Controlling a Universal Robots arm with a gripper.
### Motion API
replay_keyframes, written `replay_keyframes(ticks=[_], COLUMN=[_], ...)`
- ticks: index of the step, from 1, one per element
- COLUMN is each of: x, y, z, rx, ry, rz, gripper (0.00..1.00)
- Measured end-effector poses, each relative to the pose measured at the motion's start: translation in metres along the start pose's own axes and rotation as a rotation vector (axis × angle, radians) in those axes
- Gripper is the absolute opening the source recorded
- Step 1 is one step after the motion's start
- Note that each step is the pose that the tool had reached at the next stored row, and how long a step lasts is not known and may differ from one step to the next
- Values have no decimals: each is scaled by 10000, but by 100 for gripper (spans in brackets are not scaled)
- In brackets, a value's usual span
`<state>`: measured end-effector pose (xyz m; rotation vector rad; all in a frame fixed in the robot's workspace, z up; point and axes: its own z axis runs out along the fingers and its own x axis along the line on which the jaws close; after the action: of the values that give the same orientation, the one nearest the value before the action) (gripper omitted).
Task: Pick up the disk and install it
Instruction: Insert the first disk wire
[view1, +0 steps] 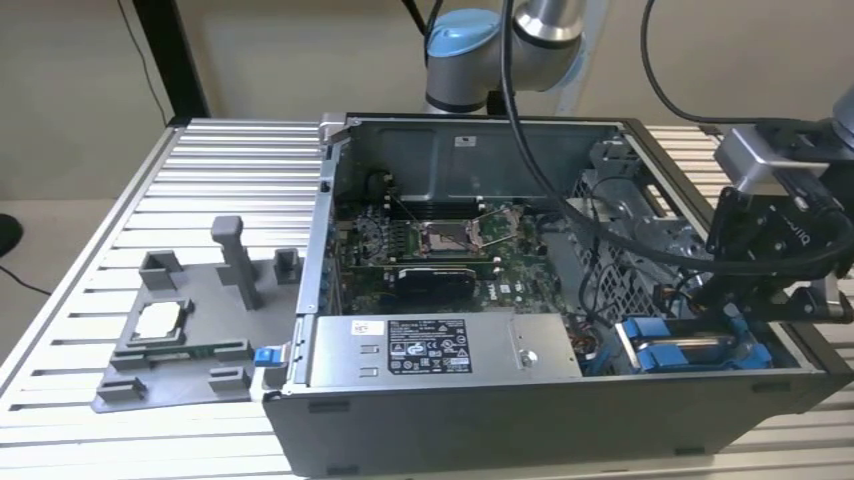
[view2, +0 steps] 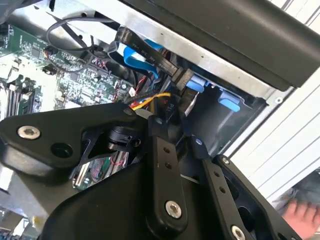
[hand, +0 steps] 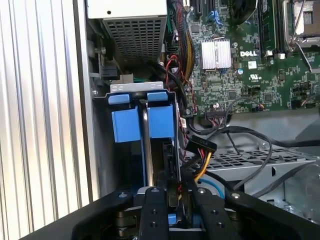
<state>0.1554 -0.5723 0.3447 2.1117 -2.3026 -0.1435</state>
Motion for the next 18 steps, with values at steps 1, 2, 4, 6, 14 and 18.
replay_keyframes(ticks=[1,2,4,6,14,18], x=[-1,-3,-5,-5,-6,-6], y=[2,5,8,8,8,8], z=[-31,-62,-100,-105,-110,-111], rx=[0,0,-1,0,0,0], ry=[-3,0,-1,-3,-1,-1], rz=[0,0,0,-1,0,0], gripper=[100,100,100,100,100,100])
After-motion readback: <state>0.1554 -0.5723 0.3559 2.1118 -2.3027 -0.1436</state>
